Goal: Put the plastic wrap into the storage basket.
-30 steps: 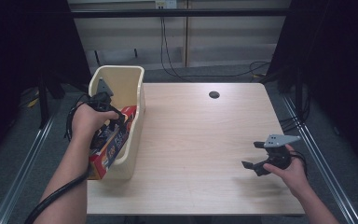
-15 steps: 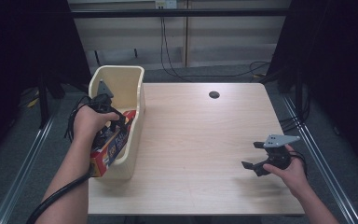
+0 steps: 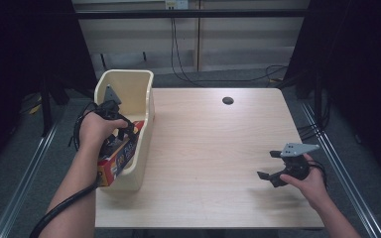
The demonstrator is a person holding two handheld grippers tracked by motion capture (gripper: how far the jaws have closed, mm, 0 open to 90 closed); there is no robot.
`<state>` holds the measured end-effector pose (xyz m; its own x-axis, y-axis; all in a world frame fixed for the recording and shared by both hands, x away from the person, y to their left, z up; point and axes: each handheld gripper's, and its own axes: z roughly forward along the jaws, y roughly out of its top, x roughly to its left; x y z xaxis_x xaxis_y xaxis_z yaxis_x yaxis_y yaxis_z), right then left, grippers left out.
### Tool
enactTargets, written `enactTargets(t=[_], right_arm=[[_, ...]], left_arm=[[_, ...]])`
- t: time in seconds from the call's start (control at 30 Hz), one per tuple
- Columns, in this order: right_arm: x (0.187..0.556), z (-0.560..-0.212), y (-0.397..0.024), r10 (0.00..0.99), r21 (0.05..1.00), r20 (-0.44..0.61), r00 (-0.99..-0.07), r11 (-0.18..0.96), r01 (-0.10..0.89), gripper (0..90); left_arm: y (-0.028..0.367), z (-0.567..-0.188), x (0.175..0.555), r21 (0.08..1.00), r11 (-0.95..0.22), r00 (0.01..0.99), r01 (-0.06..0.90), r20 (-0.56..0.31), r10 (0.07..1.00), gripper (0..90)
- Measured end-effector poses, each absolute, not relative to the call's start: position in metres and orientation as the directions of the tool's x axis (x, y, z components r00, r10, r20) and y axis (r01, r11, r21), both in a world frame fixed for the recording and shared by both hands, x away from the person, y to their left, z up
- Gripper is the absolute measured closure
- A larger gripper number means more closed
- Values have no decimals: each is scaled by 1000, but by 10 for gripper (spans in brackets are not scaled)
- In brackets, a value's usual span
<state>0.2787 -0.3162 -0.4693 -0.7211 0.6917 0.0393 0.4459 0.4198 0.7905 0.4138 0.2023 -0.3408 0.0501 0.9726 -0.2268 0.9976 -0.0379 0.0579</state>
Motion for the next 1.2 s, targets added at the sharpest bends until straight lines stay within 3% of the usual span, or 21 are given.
enactTargets(t=[0.5,0.83,1.2], right_arm=[[278,-468,-314,695,791,32,-718,421,443,40],[278,-467,-315,692,794,35,-721,419,441,40],[277,-466,-316,695,798,28,-718,417,436,40]], left_arm=[[202,-305,411,161,-17,62,987,-284,957,352],[178,-282,410,236,-67,143,970,-324,935,283],[141,-281,408,275,-137,235,952,-366,900,237]])
